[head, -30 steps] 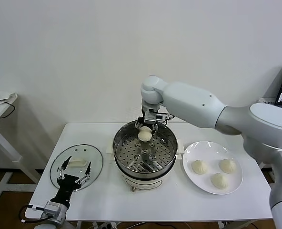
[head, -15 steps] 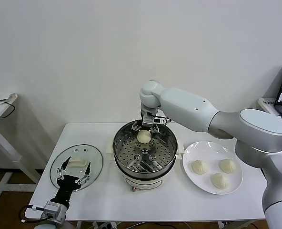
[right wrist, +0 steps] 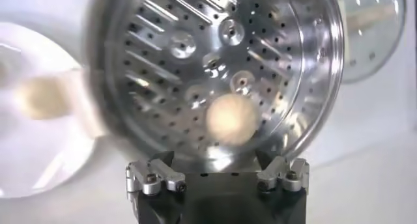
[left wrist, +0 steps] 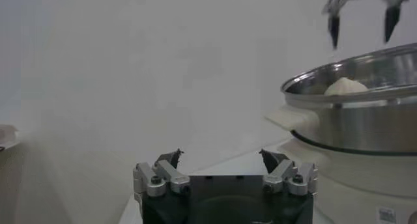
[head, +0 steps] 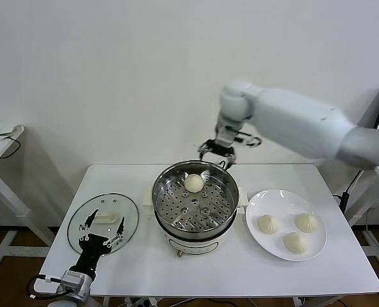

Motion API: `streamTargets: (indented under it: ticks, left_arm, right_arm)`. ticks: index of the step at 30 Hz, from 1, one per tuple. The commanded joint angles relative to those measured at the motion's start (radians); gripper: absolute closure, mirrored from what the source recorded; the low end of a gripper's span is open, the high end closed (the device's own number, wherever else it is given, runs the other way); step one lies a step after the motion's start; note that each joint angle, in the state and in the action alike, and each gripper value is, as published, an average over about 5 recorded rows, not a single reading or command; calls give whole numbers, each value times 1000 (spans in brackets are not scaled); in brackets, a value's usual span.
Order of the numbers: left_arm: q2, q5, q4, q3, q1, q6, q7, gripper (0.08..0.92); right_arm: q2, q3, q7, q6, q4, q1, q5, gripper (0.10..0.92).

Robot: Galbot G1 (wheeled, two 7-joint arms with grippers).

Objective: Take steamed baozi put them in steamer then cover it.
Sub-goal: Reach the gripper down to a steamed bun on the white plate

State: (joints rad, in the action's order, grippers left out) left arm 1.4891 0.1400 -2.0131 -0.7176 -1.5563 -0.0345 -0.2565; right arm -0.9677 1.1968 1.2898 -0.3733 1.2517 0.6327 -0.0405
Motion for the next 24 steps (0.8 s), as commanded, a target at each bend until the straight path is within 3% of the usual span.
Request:
streamTargets:
  ticks: [1, 7, 13, 24]
  left_arm:
    - [0, 1, -10, 12, -2, 2, 1, 177]
    - [3, 8, -17, 29, -8, 0, 3, 177]
    - [8, 17, -12, 50, -5, -1, 10, 177]
    - [12, 22, 8, 51, 3, -6, 9, 177]
  right_arm:
    - [306, 91, 60, 284, 167, 90, -179, 203]
    - [429, 9, 9, 476, 171, -131, -139, 203]
    - [454, -167, -9, 603, 173, -359, -66, 203]
    - [356, -299, -56, 591, 40, -557, 71, 203]
